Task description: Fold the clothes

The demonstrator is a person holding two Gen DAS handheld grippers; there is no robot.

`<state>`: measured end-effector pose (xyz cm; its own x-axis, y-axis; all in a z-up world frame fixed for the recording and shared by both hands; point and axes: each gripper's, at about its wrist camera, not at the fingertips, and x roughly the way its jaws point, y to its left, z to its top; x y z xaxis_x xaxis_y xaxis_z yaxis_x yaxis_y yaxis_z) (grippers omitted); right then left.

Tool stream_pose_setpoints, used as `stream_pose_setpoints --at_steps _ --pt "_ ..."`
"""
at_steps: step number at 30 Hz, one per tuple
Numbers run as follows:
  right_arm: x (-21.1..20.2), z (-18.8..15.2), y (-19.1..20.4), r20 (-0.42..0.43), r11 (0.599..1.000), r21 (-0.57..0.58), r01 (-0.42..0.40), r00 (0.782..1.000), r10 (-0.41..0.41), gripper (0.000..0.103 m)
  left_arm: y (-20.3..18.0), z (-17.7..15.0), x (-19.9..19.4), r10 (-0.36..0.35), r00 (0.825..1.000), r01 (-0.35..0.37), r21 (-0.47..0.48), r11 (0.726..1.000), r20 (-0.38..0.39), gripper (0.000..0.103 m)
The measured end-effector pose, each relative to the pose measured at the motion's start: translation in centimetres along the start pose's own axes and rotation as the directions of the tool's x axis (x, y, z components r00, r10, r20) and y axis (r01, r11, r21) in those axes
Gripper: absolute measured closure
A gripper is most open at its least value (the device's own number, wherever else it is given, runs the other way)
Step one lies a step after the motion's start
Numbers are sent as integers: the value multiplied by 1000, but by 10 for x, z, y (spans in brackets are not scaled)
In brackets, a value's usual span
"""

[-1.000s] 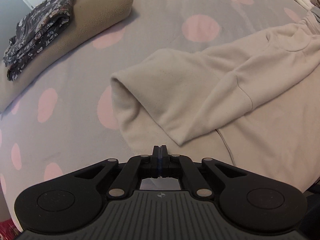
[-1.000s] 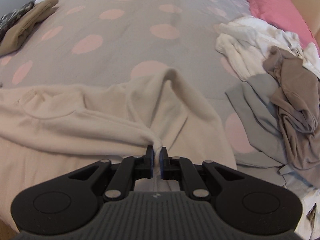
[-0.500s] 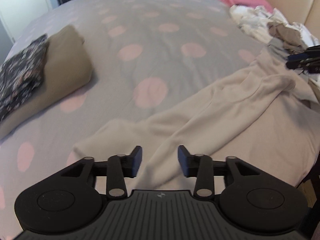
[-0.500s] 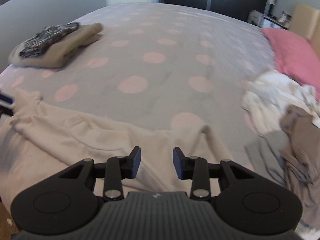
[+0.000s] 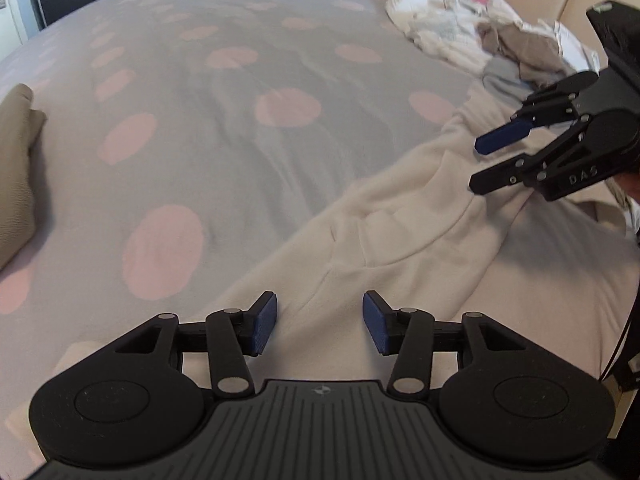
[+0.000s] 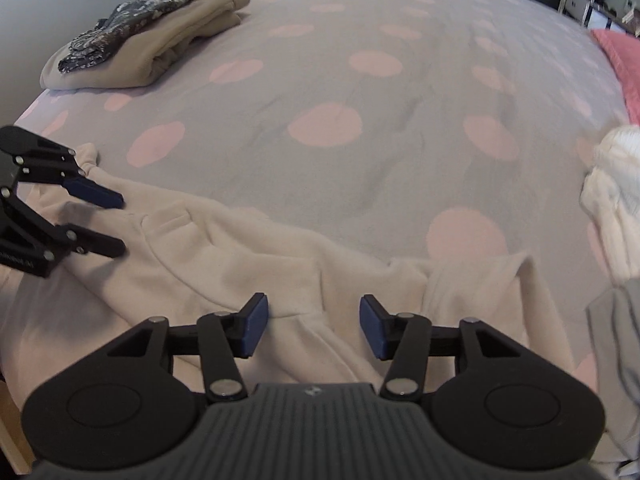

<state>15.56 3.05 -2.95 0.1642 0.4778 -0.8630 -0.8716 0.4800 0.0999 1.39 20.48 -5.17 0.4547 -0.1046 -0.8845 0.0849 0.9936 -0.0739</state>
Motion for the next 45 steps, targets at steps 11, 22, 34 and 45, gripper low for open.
stream_pose_setpoints --at_steps 11,22,34,45 --pt "-35 -1 8 108 999 -28 -14 994 17 89 -11 6 -37 41 997 -43 29 999 69 100" --pt "-83 80 19 328 976 -155 150 940 -92 92 24 79 -103 179 954 -198 56 979 241 101" --pt "30 191 -25 273 962 -168 213 948 -162 93 103 167 -12 264 951 -272 32 962 159 101" --pt "141 186 -53 99 982 -113 153 985 -143 91 142 137 77 214 974 -213 -14 977 73 100"
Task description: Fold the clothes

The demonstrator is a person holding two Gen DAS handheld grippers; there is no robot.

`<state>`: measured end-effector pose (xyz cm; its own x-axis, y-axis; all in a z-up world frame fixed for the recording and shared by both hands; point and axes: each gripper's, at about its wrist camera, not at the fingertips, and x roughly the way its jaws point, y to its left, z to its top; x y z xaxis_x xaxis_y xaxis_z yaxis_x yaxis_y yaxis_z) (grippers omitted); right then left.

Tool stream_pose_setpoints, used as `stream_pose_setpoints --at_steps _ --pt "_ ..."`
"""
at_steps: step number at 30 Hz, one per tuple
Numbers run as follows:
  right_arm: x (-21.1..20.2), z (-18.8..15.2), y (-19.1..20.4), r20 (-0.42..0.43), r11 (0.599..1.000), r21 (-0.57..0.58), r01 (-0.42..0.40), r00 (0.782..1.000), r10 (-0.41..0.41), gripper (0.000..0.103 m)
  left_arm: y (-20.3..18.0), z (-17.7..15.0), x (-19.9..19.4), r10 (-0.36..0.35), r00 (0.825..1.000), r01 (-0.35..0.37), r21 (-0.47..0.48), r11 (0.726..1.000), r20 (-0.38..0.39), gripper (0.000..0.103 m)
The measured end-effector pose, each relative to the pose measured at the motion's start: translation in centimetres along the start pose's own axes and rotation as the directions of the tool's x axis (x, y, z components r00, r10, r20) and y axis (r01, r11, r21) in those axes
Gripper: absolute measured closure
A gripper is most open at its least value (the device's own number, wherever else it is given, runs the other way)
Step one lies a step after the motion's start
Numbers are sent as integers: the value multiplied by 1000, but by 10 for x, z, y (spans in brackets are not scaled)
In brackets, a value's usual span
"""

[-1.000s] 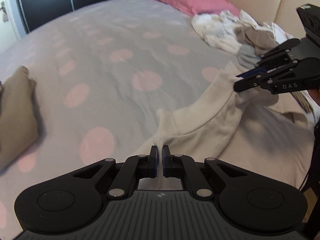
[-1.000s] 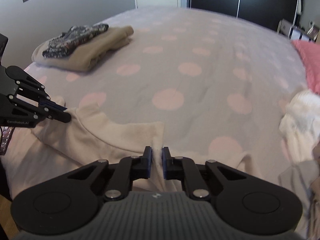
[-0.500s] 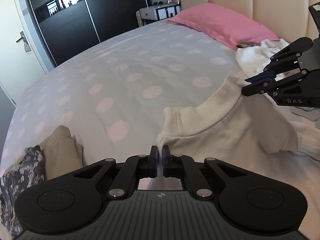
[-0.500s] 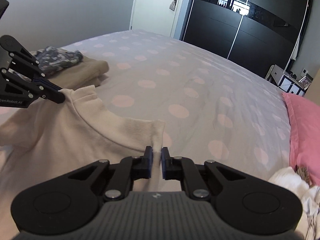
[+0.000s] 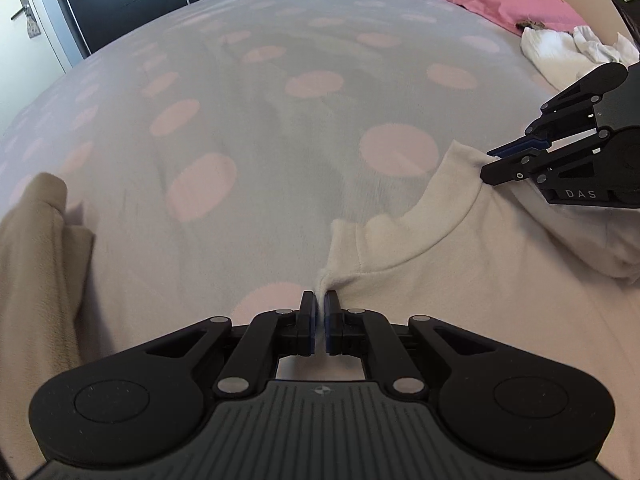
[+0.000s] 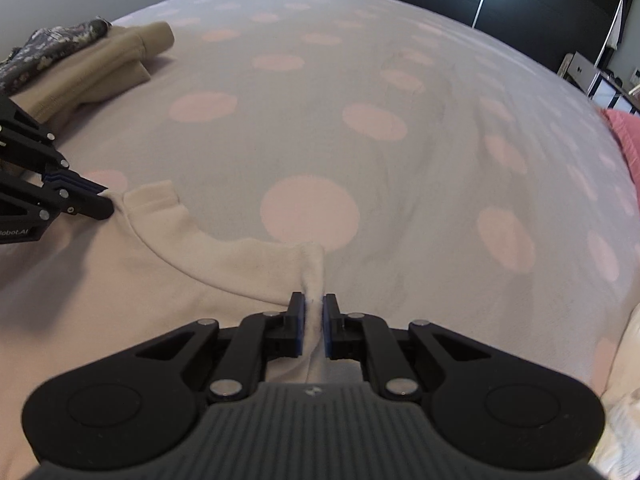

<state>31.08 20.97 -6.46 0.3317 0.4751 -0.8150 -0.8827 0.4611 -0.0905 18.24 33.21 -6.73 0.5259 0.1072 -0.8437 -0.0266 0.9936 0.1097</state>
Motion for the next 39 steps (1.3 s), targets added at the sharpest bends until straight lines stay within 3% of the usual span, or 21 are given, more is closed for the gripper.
stream_pose_setpoints --at_steps 3,5,7,12,16,20,25,31,39 --pt "2 -3 -5 -7 999 52 8 1000 -7 79 2 -4 -1 0 1000 1 -17 1000 19 96" --pt "-8 -1 -9 -2 996 83 11 1000 -11 69 5 -4 -9 3 1000 -2 -37 999 30 79" --pt "-24 -1 -16 13 994 109 2 1000 -3 69 9 -4 -24 7 999 -4 -60 998 48 74" --pt "-81 -15 -34 57 990 137 25 998 -33 66 23 -30 -86 58 994 -51 -75 996 87 73" --pt "-128 -48 -43 65 986 157 52 996 -63 65 34 -63 -134 106 992 -97 -121 988 75 65" --pt "-166 -91 -40 38 980 181 77 996 -86 61 39 -100 -170 157 987 -149 -154 977 37 64" --pt "-193 -143 -31 2 975 209 83 996 -85 61 52 -149 -200 177 984 -169 -263 950 9 51" --pt "-207 -176 -23 -17 961 248 123 992 -123 56 55 -195 -211 130 991 -129 -413 901 -26 49" --pt "-209 -197 -17 -53 948 267 172 985 -163 54 3 -206 -212 13 1000 -19 -280 960 -22 55"
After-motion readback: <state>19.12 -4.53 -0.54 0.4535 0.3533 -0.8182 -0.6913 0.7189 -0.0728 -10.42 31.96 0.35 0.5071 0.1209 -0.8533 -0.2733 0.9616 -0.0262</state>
